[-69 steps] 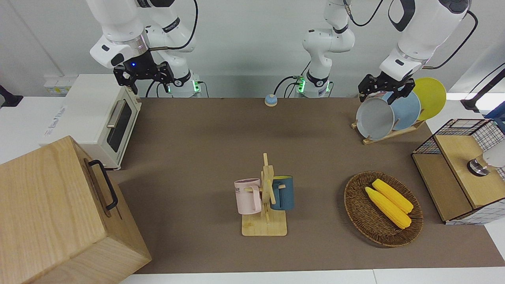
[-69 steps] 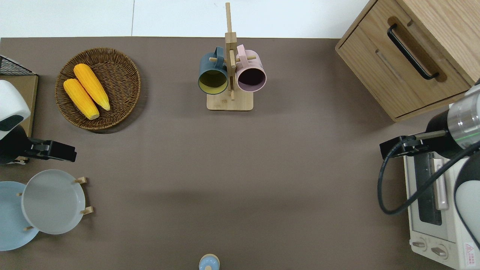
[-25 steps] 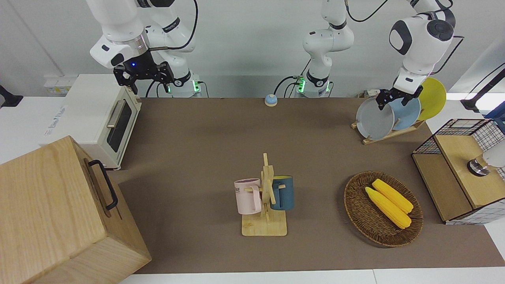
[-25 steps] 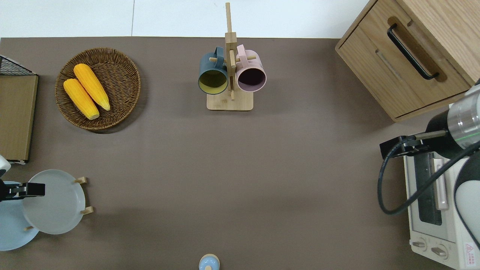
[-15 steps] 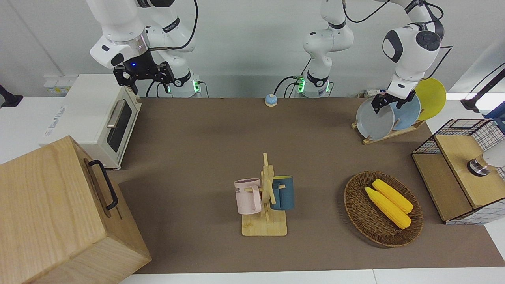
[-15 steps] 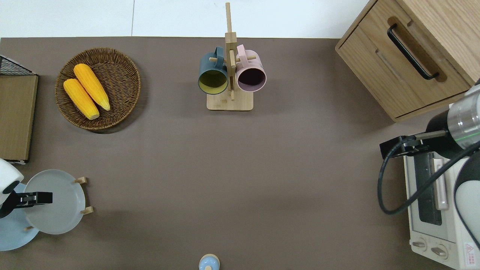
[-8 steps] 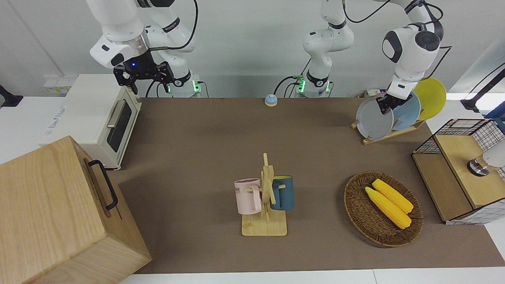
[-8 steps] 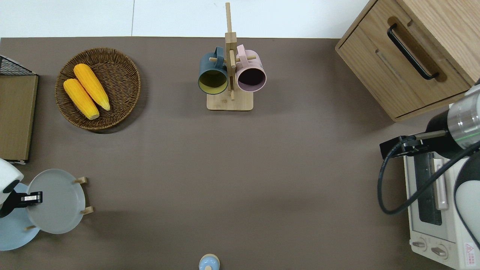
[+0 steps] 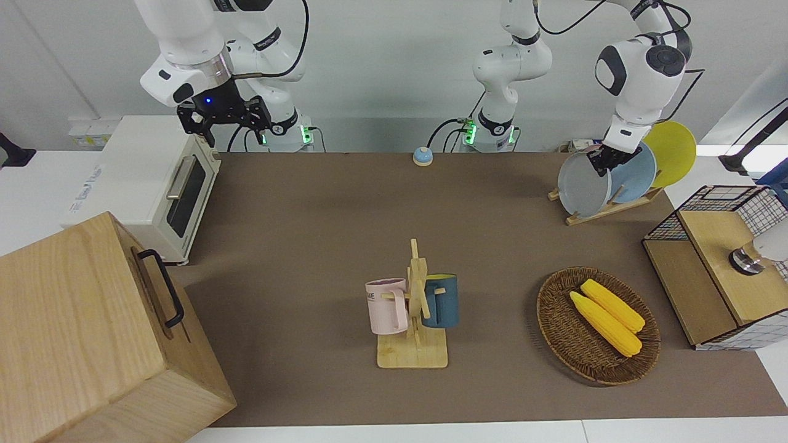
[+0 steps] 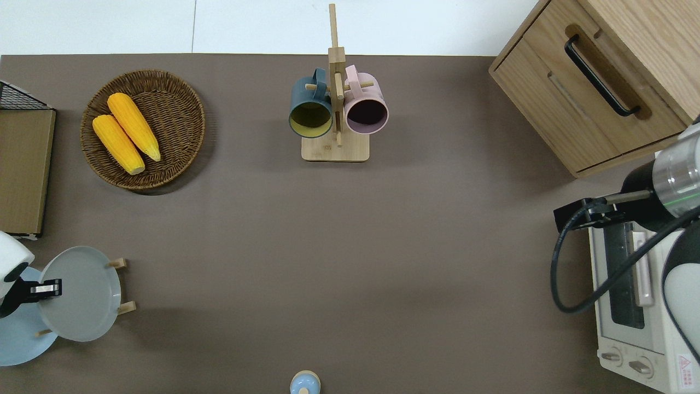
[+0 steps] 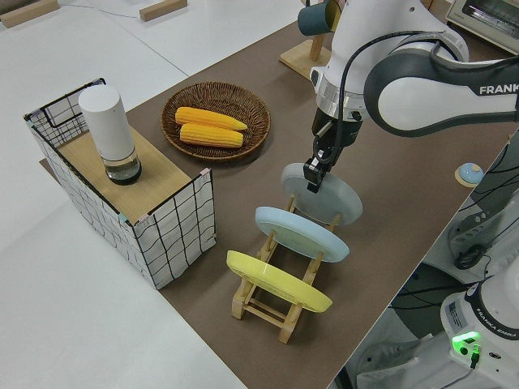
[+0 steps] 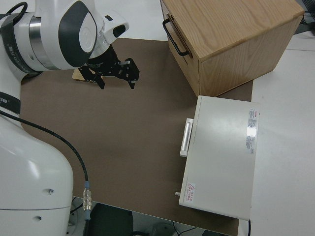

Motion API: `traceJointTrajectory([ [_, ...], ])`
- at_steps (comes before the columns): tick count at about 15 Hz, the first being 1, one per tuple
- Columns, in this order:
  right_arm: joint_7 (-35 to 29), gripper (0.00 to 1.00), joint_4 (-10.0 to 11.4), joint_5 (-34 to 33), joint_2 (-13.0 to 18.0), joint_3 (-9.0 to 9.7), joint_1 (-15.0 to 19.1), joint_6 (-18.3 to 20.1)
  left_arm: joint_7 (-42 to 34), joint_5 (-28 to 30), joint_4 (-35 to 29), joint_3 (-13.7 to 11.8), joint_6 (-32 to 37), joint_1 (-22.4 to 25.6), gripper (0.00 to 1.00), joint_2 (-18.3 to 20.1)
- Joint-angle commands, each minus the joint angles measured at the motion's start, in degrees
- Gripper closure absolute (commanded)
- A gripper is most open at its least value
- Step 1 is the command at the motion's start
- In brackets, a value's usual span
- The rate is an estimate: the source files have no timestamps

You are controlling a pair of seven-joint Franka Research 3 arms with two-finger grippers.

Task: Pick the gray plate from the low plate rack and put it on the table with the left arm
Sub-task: 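Lift the gray plate up out of the rack with the left gripper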

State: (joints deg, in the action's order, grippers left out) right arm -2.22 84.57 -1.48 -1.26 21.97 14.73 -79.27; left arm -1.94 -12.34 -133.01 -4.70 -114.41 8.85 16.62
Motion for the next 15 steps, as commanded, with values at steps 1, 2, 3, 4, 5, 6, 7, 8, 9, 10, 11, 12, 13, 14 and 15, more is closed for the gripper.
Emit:
traceJointTrajectory([
  [1,-0.68,0.017,-0.46,-0.37,0.12,1.15,1.44,0.69,1.07,-1.11,3.0,0.49,5.59,-0.32,0.96,1.14],
  [2,-0.68,0.017,-0.46,-0.37,0.2,1.24,1.44,0.69,1.07,-1.11,4.23,0.49,7.08,-0.41,0.96,1.14],
  [3,-0.68,0.017,-0.46,-0.37,0.12,1.15,1.44,0.69,1.07,-1.11,5.2,0.66,8.32,-0.41,0.96,1.14],
  [4,-0.68,0.017,-0.37,-0.37,0.12,1.24,1.44,0.69,0.98,-1.11,6.26,1.18,9.55,-0.41,0.96,1.14],
  [5,-0.68,0.017,-0.37,-0.37,0.2,1.24,1.44,0.69,0.98,-1.11,7.22,1.36,10.95,-0.41,0.96,1.14],
  [6,-0.68,0.017,-0.46,-0.37,0.12,1.24,1.44,0.69,0.89,-1.11,8.19,1.45,12.27,-0.5,0.95,1.05],
  [7,-0.68,0.017,-0.46,-0.37,0.12,1.24,1.44,0.78,0.8,-1.11,9.24,1.45,13.59,-0.59,0.95,1.05],
  [8,-0.68,0.017,-0.37,-0.37,0.2,1.24,1.44,0.69,0.54,-1.11,10.3,1.63,14.91,-0.67,0.95,1.05],
  [9,-0.68,0.017,-0.46,-0.37,0.12,1.24,1.44,0.69,0.36,-1.02,11.53,1.98,16.23,-0.67,0.95,0.96],
  [10,-0.68,0.017,-0.37,-0.37,0.12,1.24,1.44,0.69,0.36,-1.02,12.32,2.07,17.02,-0.67,0.95,0.87],
  [11,-0.68,0.017,-0.46,-0.37,0.12,1.15,1.44,0.69,0.28,-0.85,12.68,2.24,17.2,-0.67,0.95,0.87],
  [12,-0.68,0.017,-0.46,-0.37,0.12,1.24,1.44,0.69,0.27,-0.24,12.77,2.33,17.12,-0.67,0.95,0.87],
  [13,-0.68,0.017,-0.37,-0.37,0.2,1.24,1.44,0.69,0.1,0.46,12.77,2.51,17.03,-0.85,0.95,0.79],
  [14,-0.68,0.017,-0.46,-0.37,0.2,1.15,1.44,0.69,-0.16,2.99,12.77,2.51,17.03,-1.55,0.95,0.79],
  [15,-0.68,0.017,-0.37,-0.37,0.12,1.15,1.44,0.69,-0.69,5.89,12.68,2.42,16.77,-2.16,0.95,0.7],
])
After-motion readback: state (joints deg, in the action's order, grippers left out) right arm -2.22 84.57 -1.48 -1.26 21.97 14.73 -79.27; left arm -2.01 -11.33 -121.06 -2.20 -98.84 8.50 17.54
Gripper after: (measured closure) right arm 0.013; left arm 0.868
